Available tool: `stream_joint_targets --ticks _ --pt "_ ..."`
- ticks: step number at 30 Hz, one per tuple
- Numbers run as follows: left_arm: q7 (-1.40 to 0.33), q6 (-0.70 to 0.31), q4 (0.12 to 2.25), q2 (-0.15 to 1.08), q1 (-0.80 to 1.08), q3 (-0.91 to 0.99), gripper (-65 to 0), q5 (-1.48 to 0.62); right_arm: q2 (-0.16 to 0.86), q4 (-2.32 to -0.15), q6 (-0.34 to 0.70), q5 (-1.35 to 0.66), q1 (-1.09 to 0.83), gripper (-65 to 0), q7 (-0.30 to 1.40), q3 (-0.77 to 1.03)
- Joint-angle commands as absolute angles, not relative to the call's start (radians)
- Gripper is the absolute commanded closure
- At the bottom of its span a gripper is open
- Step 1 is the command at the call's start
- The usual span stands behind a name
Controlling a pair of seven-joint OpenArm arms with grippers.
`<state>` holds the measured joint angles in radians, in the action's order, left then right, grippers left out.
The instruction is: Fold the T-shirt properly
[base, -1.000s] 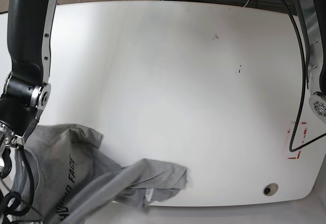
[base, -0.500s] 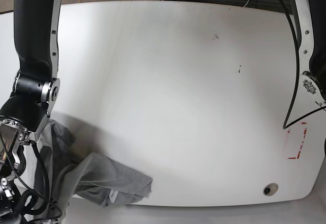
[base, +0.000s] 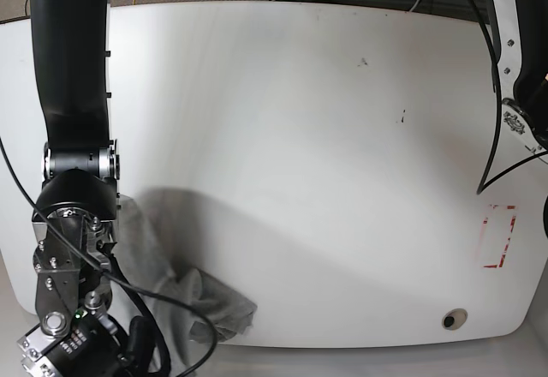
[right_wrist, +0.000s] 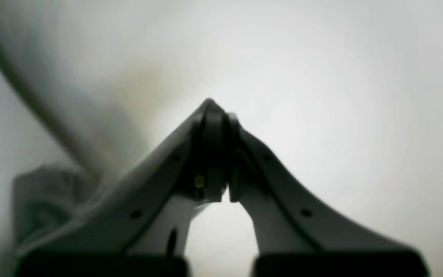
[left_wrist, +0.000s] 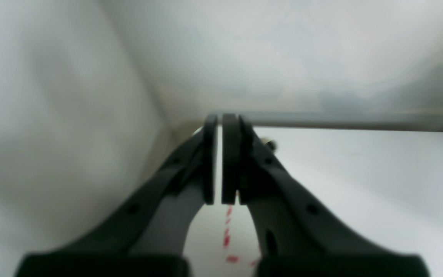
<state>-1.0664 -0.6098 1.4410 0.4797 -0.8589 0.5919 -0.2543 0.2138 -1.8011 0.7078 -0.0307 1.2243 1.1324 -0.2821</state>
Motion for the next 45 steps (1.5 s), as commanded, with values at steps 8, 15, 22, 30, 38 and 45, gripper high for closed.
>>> stream_joint_targets --ticks 8,15,22,30,38,45 --pt "-1.020 -0.624 1.454 0.536 -0.842 0.591 0.0 -0.278 0.071 -1.943 0.698 -0.024 1.376 -1.4 1.164 -0.338" --pt "-0.983 -0.624 1.454 0.539 -0.808 0.591 0.0 -0.278 0.044 -2.026 0.698 0.068 1.356 -1.4 1.168 -0.337" --pt "-0.981 -0.624 1.452 0.536 -0.805 0.593 0.0 -0.278 0.068 -2.040 0.698 0.163 1.211 -1.4 1.175 -0.262" --pt "-0.980 -0.624 1.452 0.535 -0.773 0.588 0.0 -0.278 0.114 -2.040 0.698 0.214 0.960 -1.1 1.191 -0.084" --pt "-0.980 -0.624 1.451 0.498 -0.704 0.587 0.0 -0.278 0.124 -2.038 0.698 0.213 0.670 -1.0 1.167 0.056" --pt "-0.980 -0.624 1.451 0.440 -0.622 0.587 -14.3 -0.277 0.093 -2.035 0.698 0.213 0.446 -1.0 1.017 0.137"
